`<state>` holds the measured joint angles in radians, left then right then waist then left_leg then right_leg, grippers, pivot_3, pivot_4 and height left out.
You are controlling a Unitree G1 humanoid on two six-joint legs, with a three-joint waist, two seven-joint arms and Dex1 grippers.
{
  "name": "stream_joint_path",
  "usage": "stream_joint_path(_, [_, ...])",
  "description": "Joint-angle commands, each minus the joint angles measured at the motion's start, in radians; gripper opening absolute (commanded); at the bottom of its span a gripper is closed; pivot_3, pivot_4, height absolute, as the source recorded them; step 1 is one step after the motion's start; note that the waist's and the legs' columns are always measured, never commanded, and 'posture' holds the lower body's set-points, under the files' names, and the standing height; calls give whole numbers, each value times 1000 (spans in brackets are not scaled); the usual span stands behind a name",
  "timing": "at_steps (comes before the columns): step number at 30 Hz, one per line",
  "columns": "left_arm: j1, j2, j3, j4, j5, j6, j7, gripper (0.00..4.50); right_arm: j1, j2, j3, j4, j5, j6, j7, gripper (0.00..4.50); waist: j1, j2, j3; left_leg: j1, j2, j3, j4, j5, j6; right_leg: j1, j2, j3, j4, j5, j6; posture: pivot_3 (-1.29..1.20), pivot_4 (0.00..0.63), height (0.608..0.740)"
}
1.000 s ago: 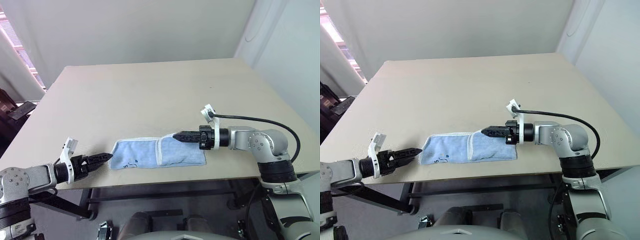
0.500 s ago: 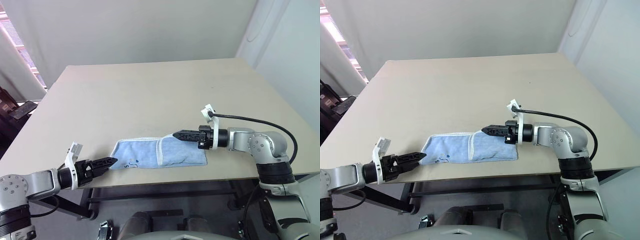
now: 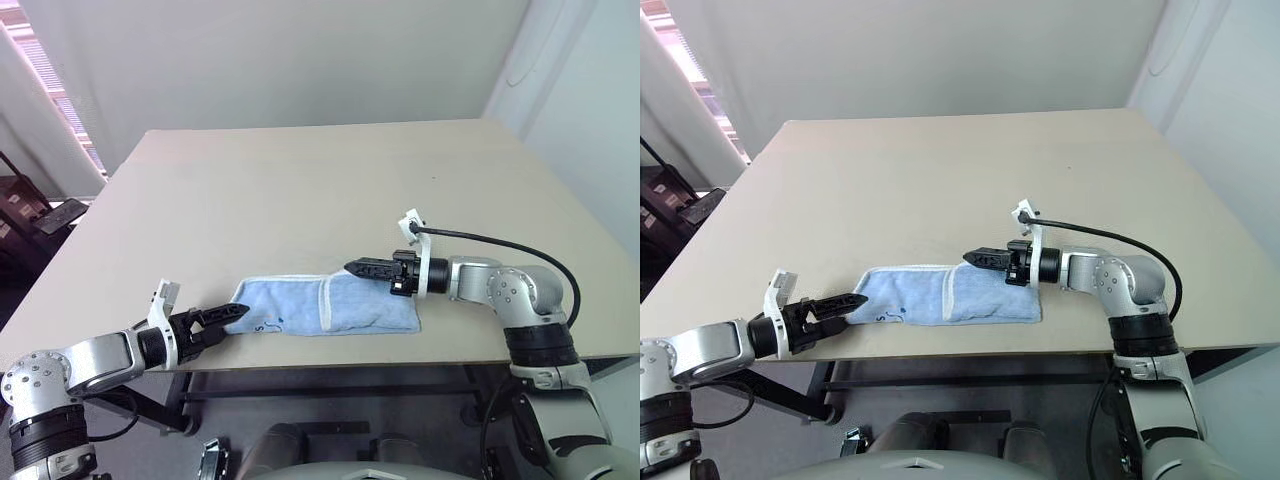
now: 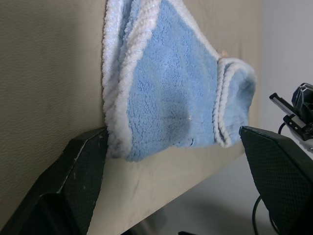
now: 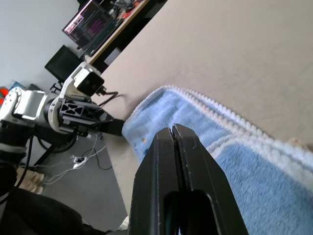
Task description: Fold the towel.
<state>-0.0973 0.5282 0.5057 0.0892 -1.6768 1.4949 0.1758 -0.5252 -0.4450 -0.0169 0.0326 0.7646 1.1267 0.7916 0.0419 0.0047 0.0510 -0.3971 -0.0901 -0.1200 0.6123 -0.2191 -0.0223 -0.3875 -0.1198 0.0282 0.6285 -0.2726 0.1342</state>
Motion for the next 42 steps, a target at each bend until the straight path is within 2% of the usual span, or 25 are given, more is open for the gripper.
stream_joint_path(1, [29,18,-94,2,-110,-52,61,4309,-25,6,-25,-3,1,-18,-6,0,-1,0,0,0,0,0,0,0,0,0,0,0,0,0,0,0,0,740])
stream_joint_path(4, [43,45,-135,-10,-184,-121,89,3578,-22,3,-27,-7,2,-17,-7,0,-3,0,0,-1,0,1,0,0,0,-1,0,0,-1,0,0,0,0,740])
stream_joint_path(12, [58,108,-217,-36,-293,-242,108,585,-12,-10,-31,-14,1,-23,-2,0,-5,0,0,-10,1,1,0,0,0,-11,0,0,0,0,-1,0,0,740])
stream_joint_path(14, [62,122,-225,-34,-295,-256,98,19,-8,-14,-31,-14,1,-23,0,0,-5,0,0,-11,1,1,0,0,0,-12,0,1,0,0,-1,0,0,740])
stream_joint_path(19, [71,173,-232,-54,-292,-266,50,19,14,-33,-25,-33,1,-23,9,0,-6,0,0,-11,1,2,0,0,0,-12,0,1,0,0,-1,0,0,740])
stream_joint_path(22, [69,233,-230,-87,-236,-244,-26,19,35,-62,-19,-62,14,-15,39,0,-6,0,0,-11,1,2,-1,0,0,-13,0,1,-1,0,-1,0,0,740])
stream_joint_path(28, [56,388,-208,-152,44,-237,-332,19,79,-121,-56,-102,37,-31,83,0,-9,0,1,-13,1,4,-2,0,0,-16,0,2,-1,0,-2,0,0,740])
stream_joint_path(32, [34,482,-281,-217,309,-328,-611,19,99,-135,-72,-114,34,-38,83,0,-14,0,1,-13,2,6,-4,0,0,-16,0,2,-5,2,-4,0,0,740])
stream_joint_path(36, [-81,504,-375,-196,473,-378,-792,19,116,-138,-74,-123,28,-37,71,0,-19,1,1,-13,3,7,-8,0,0,-15,0,0,-11,3,-6,0,0,740])
stream_joint_path(42, [-277,509,-499,-198,631,-395,-1018,19,150,-151,-95,-149,32,-31,56,0,-30,0,2,-15,2,7,-13,2,3,-17,0,0,-12,3,-5,0,0,740])
